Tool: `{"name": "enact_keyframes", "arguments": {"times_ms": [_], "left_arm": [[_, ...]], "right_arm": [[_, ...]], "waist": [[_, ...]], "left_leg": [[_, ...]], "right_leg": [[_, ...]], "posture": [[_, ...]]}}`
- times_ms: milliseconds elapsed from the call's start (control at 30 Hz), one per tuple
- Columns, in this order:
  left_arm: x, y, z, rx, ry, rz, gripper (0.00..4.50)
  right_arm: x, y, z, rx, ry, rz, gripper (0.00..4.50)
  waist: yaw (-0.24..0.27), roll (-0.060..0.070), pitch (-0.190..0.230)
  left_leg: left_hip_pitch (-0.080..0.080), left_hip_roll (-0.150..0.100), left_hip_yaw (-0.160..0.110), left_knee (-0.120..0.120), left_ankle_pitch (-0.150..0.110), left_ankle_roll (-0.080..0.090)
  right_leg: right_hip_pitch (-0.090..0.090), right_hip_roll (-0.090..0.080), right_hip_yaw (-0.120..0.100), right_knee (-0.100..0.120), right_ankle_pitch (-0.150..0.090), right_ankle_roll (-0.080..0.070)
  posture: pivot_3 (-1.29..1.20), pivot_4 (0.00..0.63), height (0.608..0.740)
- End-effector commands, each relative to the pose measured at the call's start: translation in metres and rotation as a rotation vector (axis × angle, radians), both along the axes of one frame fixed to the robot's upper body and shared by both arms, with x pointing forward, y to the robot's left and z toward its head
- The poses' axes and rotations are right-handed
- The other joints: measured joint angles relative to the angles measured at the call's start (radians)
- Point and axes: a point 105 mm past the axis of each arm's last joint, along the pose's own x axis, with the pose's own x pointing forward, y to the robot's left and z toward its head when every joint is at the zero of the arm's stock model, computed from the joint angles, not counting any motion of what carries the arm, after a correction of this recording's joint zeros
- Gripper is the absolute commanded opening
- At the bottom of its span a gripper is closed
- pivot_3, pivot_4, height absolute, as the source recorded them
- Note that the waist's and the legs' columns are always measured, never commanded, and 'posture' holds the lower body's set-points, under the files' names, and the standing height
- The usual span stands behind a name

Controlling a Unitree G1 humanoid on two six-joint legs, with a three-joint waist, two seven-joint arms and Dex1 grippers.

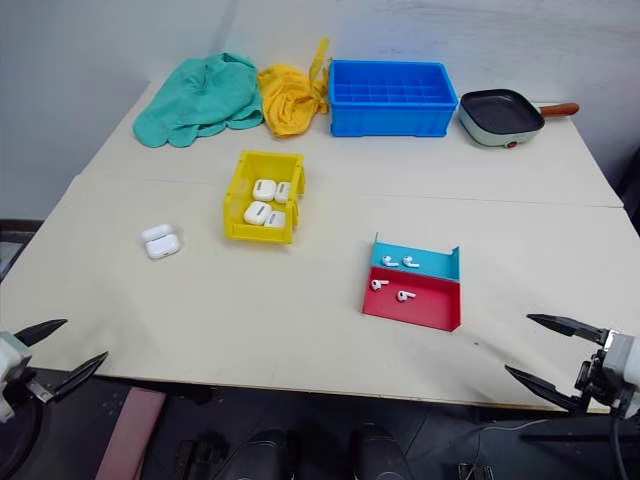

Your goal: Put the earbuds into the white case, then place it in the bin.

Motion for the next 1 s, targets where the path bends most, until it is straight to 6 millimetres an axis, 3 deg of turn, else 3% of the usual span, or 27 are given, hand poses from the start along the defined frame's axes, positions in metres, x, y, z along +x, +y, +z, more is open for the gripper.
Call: {"name": "enact_keyframes", "arguments": {"times_ms": [33,333,400,500,600,700,800,933,1000], "left_arm": [[0.004,0.001,0.015,0.040,-0.077,0.016,4.49],[0.007,0.000,0.033,-0.167,-0.173,0.110,4.49],[0.003,0.011,0.036,-0.178,-0.210,0.220,4.49],[-0.022,0.048,0.022,-0.242,-0.211,0.583,4.49],[-0.036,0.060,0.017,-0.325,-0.215,0.758,4.49],[-0.041,0.055,0.012,-0.406,-0.154,0.816,4.49],[-0.040,0.043,0.011,-0.431,-0.096,0.804,4.49],[-0.028,0.027,0.018,-0.423,-0.082,0.760,4.49],[-0.007,0.013,0.034,-0.444,-0.118,0.720,4.49]], "right_arm": [[0.005,-0.005,0.007,0.027,-0.030,-0.039,4.50],[0.016,0.036,0.011,0.146,-0.086,0.100,4.50],[0.021,0.049,0.018,0.187,-0.136,0.138,4.50],[0.020,0.079,0.040,0.332,-0.254,0.259,4.50],[0.021,0.094,0.048,0.368,-0.311,0.290,4.50],[0.026,0.104,0.053,0.373,-0.386,0.302,4.50],[0.030,0.101,0.054,0.366,-0.392,0.285,4.50],[0.028,0.100,0.048,0.336,-0.368,0.310,4.50],[0.027,0.099,0.044,0.314,-0.353,0.326,4.50]], "waist": [[-0.001,0.000,0.000],[-0.003,0.000,0.000],[-0.003,0.000,0.000],[-0.011,0.000,0.000],[-0.007,0.000,0.000],[0.001,-0.003,-0.001],[0.004,-0.004,-0.001],[0.001,-0.004,-0.001],[0.003,-0.003,-0.001]], "left_leg": [[0.000,0.000,0.000,0.000,0.000,0.000],[0.000,0.000,0.000,0.000,0.000,0.000],[0.000,0.000,0.000,0.001,0.000,0.000],[0.001,0.001,0.000,0.001,0.000,0.000],[0.001,0.000,0.000,0.001,0.000,0.000],[0.001,0.000,-0.001,0.003,0.000,-0.001],[0.001,-0.001,-0.002,0.003,0.000,0.000],[0.001,-0.001,-0.002,0.002,0.000,0.000],[0.001,-0.001,-0.002,0.002,0.000,0.000]], "right_leg": [[0.000,0.000,0.000,0.000,0.000,0.000],[0.000,0.000,0.000,0.001,0.000,0.000],[0.000,0.000,0.000,0.002,0.000,0.000],[0.000,0.001,0.000,0.003,0.000,0.000],[-0.001,0.001,0.000,0.006,0.000,0.001],[-0.001,0.001,0.000,0.006,0.000,0.001],[0.001,-0.001,0.000,0.006,0.000,0.001],[0.001,-0.001,0.000,0.005,0.000,0.001],[0.001,-0.001,0.000,0.005,0.000,0.001]], "posture": [[0.00,0.150,0.740],[0.00,0.150,0.740],[0.00,0.150,0.740],[0.00,0.150,0.740],[0.00,0.150,0.740],[0.00,0.150,0.740],[0.00,0.150,0.740],[0.00,0.150,0.740],[0.00,0.150,0.740]]}}
